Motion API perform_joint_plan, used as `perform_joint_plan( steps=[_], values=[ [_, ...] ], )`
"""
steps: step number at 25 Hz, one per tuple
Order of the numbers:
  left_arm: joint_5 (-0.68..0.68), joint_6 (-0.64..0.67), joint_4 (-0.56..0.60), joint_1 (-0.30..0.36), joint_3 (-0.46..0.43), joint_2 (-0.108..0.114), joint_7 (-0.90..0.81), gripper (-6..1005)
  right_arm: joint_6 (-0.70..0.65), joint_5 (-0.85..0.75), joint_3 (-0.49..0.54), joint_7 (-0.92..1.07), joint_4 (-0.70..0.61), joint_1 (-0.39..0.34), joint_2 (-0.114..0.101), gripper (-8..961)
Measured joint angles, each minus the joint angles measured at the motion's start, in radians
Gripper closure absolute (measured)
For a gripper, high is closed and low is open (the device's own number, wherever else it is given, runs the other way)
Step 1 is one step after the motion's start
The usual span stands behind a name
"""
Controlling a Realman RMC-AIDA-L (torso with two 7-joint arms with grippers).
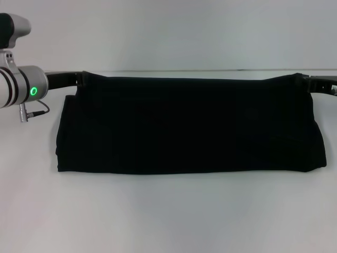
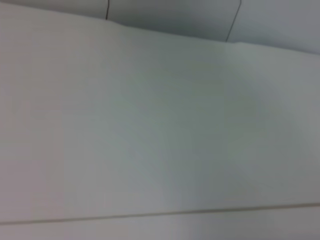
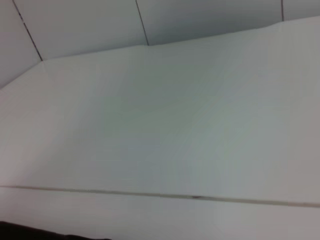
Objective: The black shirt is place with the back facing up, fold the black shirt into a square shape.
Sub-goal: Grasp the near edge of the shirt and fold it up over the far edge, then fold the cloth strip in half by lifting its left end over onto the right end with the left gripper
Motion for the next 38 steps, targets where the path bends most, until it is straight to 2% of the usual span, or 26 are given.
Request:
perform_joint_plan(
  steps=[11,18,21,24,27,31,34,35,36,37,38],
  values=[
    [-0.045,-0.073,-0.019,-0.007,0.003,-0.018,0.071,958,0.052,0.000,0.000,-0.006,0.013,0.016,0.006,921],
    [-0.052,-0.166,-0.032,-0.023,0.003,-0.051,0.128,956,0.075,-0.002,-0.022,0.001,0.021,0.022,0.022,921],
    [-0.053,-0.225,-0.057,-0.026,0.003,-0.056,0.128,848,0.111,0.001,-0.022,0.002,0.003,0.022,0.037,922],
    [-0.053,-0.274,-0.068,-0.022,0.001,-0.057,0.123,738,0.140,0.005,-0.018,0.003,-0.014,0.019,0.044,746],
    [-0.054,-0.258,-0.063,-0.008,-0.002,-0.055,0.110,623,0.128,0.009,-0.022,0.036,-0.032,0.009,0.038,592],
    [-0.050,-0.057,0.018,0.043,0.001,-0.037,0.018,453,-0.028,0.006,-0.027,0.118,-0.078,-0.029,0.012,407],
    [-0.052,0.184,0.121,0.098,-0.001,-0.026,-0.073,313,-0.195,0.005,-0.028,0.180,-0.120,-0.076,-0.018,285],
    [-0.052,0.247,0.156,0.116,-0.001,-0.025,-0.102,296,-0.238,0.005,-0.028,0.198,-0.131,-0.091,-0.029,244],
    [-0.052,0.247,0.156,0.116,-0.001,-0.025,-0.102,279,-0.290,0.005,-0.030,0.216,-0.142,-0.107,-0.042,241],
    [-0.052,0.385,0.234,0.155,-0.001,-0.024,-0.174,262,-0.333,0.005,-0.032,0.233,-0.150,-0.123,-0.055,237],
    [-0.052,0.421,0.252,0.166,-0.003,-0.024,-0.189,245,-0.377,0.005,-0.034,0.247,-0.156,-0.136,-0.065,234]
  ],
)
